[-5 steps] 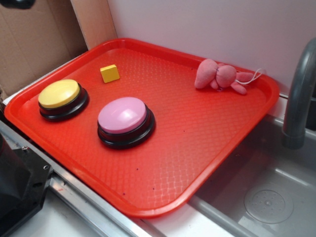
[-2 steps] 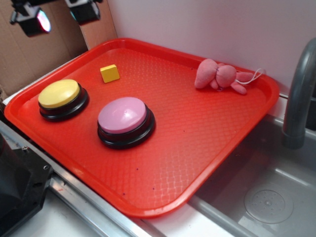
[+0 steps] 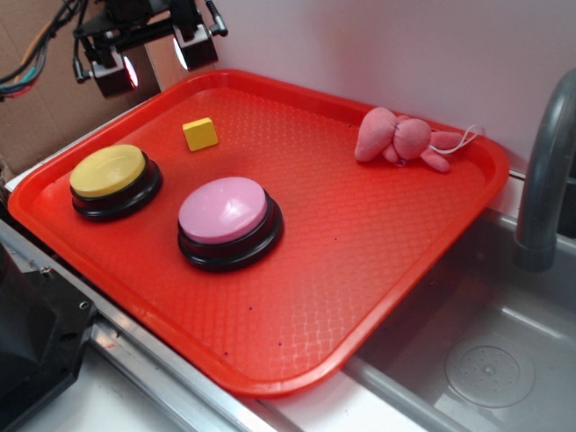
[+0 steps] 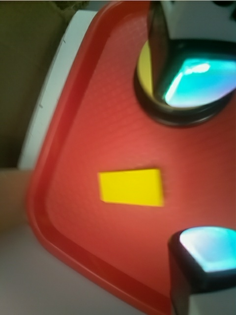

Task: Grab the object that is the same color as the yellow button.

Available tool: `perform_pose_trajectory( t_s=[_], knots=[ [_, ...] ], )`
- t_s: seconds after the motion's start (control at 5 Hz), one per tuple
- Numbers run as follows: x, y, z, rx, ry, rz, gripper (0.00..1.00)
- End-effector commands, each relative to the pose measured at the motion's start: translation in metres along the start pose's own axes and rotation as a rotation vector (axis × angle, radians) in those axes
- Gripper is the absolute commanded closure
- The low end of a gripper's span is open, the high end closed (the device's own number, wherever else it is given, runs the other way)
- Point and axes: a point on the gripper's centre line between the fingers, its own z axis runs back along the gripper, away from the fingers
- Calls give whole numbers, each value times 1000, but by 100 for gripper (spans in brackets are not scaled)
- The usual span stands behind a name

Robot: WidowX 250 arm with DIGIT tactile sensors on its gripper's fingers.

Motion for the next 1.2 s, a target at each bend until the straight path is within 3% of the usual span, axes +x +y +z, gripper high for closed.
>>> perform_pose_trajectory(
  t_s=[0.0,0.4,0.6,0.8,1.0],
  knots=[
    [20,-6,-45,0,31,22,0],
    [18,-9,-64,-32,72,-29,0],
    [15,-8,-66,-42,73,-29,29],
    [15,-7,-66,-58,76,-7,100],
    [17,-10,-61,-72,103,-31,100]
  ],
)
